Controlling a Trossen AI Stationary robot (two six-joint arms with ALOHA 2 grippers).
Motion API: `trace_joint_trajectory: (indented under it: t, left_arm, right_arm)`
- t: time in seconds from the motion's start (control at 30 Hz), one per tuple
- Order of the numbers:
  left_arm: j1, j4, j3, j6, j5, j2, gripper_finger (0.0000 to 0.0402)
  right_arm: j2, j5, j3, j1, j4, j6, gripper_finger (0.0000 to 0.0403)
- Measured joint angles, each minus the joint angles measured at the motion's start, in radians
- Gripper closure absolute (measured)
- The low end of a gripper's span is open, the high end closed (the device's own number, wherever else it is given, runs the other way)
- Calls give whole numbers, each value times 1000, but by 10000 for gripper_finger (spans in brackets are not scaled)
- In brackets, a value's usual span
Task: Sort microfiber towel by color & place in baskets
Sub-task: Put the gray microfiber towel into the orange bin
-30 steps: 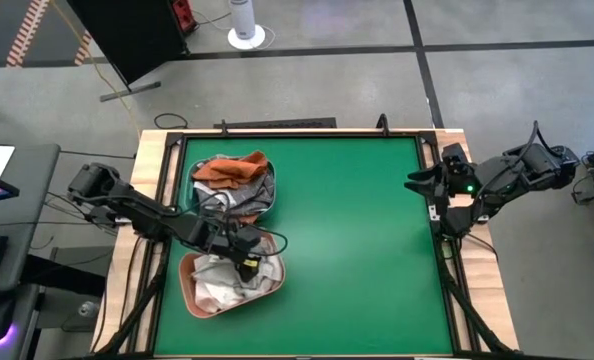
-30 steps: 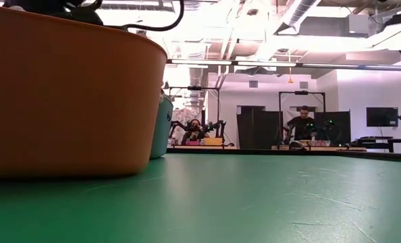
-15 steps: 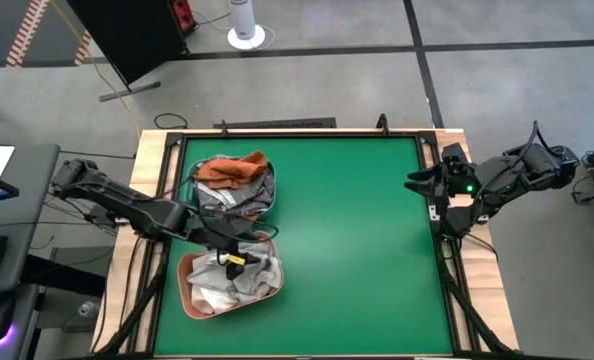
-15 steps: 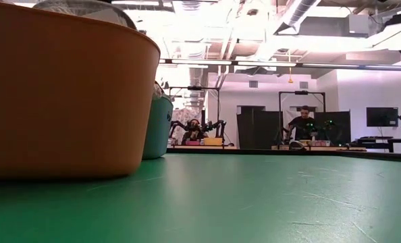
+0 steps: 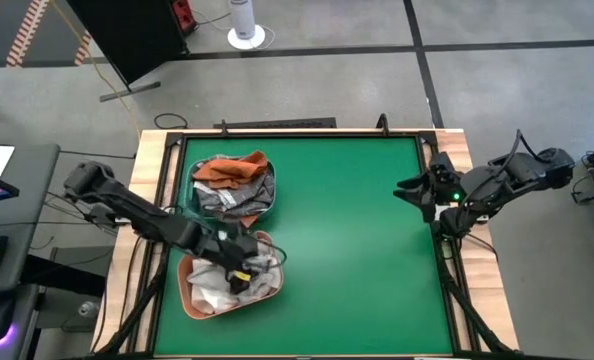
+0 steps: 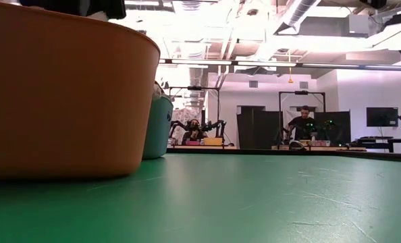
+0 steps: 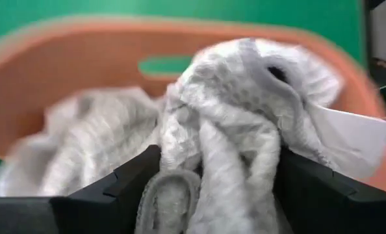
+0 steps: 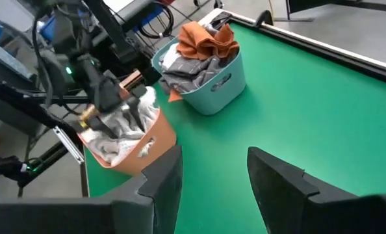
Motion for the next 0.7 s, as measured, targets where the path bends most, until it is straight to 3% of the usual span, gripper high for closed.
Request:
trace_joint_trajectory:
  t: [0.17,0.27,0.4,0.7]
  left_arm:
    - [-41,3,3,-110,-9,120,136]
    - [-46,4,9,-142,79,140,136]
    - [-48,-30,38,-133,176,76,136]
    - [-45,-59,89,55,100,-141,136]
  right_arm:
    - [-1,-2,0,0,13,1,204]
    - [-4,-2,0,0,28,1,204]
    - [-9,-5,0,0,28,0,204]
    - [-8,-5,0,0,36,-17,204]
